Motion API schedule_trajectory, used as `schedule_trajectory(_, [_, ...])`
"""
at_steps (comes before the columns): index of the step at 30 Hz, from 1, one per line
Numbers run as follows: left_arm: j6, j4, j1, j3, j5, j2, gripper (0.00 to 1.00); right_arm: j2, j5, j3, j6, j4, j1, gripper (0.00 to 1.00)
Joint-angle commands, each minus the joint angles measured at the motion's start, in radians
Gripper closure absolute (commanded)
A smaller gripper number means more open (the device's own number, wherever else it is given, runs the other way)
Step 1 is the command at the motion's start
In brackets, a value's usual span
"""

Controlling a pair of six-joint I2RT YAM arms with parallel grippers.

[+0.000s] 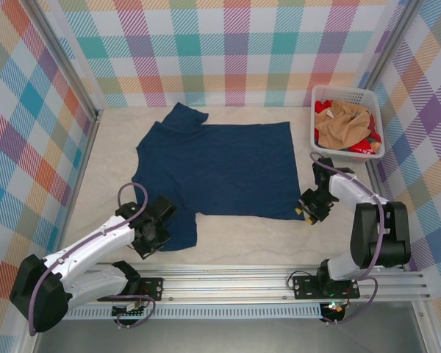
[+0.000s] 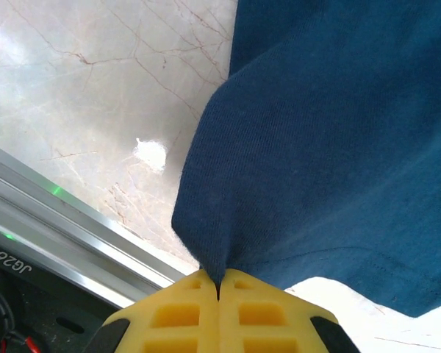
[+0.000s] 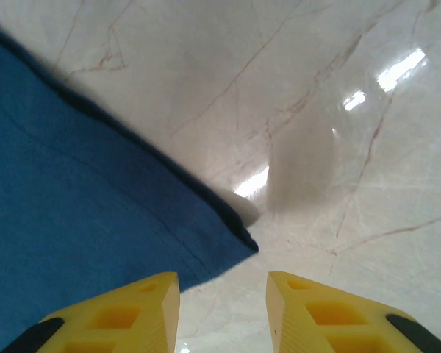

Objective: Fold and stack the t-shirts

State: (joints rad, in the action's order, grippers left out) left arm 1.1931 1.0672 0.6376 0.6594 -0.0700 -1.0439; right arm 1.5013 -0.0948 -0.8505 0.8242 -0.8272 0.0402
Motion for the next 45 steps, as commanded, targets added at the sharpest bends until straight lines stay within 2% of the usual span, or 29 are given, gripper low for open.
schedule_trajectory(1, [0.01, 0.047, -0.01, 0.023, -0.014, 0.008, 1.0, 0.018, -0.025, 0.004, 0.034, 0.014, -0.013, 0.64])
schedule_trajectory(5, [0.004, 0.04, -0.012, 0.023, -0.007, -0.004, 1.0, 0.019, -0.037, 0.033, 0.063, 0.023, -0.014, 0.64])
schedule_trajectory(10, [0.002, 0.029, -0.012, 0.016, 0.007, -0.008, 1.0, 0.048, -0.068, 0.069, 0.087, 0.12, -0.014, 0.65])
schedule_trajectory(12, [0.003, 0.019, -0.012, 0.008, 0.019, -0.006, 1.0, 0.074, -0.059, 0.064, 0.086, 0.149, -0.013, 0.71])
schedule_trajectory(17, [0.016, 0.014, -0.008, -0.02, 0.052, 0.004, 1.0, 0.086, -0.031, 0.043, 0.073, 0.155, -0.014, 0.95])
schedule_trajectory(19, [0.028, 0.03, 0.0, -0.026, 0.043, 0.024, 1.0, 0.073, -0.016, 0.042, 0.061, 0.134, -0.013, 1.0])
schedule_trajectory(24, [0.076, 0.065, 0.053, -0.009, 0.001, 0.1, 1.0, 0.008, 0.01, 0.048, 0.018, 0.049, -0.006, 1.0])
schedule_trajectory(28, [0.083, 0.105, 0.138, 0.063, -0.059, 0.113, 1.0, -0.081, 0.018, 0.071, -0.002, -0.032, 0.003, 1.0])
schedule_trajectory(32, [0.042, 0.099, 0.144, 0.133, -0.146, 0.109, 1.0, -0.111, 0.007, 0.078, -0.026, -0.046, 0.004, 1.0])
schedule_trajectory(35, [-0.025, 0.036, 0.086, 0.206, -0.181, 0.057, 1.0, -0.084, -0.004, 0.036, -0.05, -0.045, 0.004, 1.0])
schedule_trajectory(42, [-0.273, -0.112, -0.182, 0.409, -0.071, -0.227, 1.0, 0.022, -0.009, -0.138, -0.101, -0.092, 0.003, 1.0])
schedule_trajectory(45, [-0.36, -0.112, -0.247, 0.52, -0.067, -0.327, 1.0, 0.064, -0.03, -0.199, -0.109, -0.095, 0.001, 1.0])
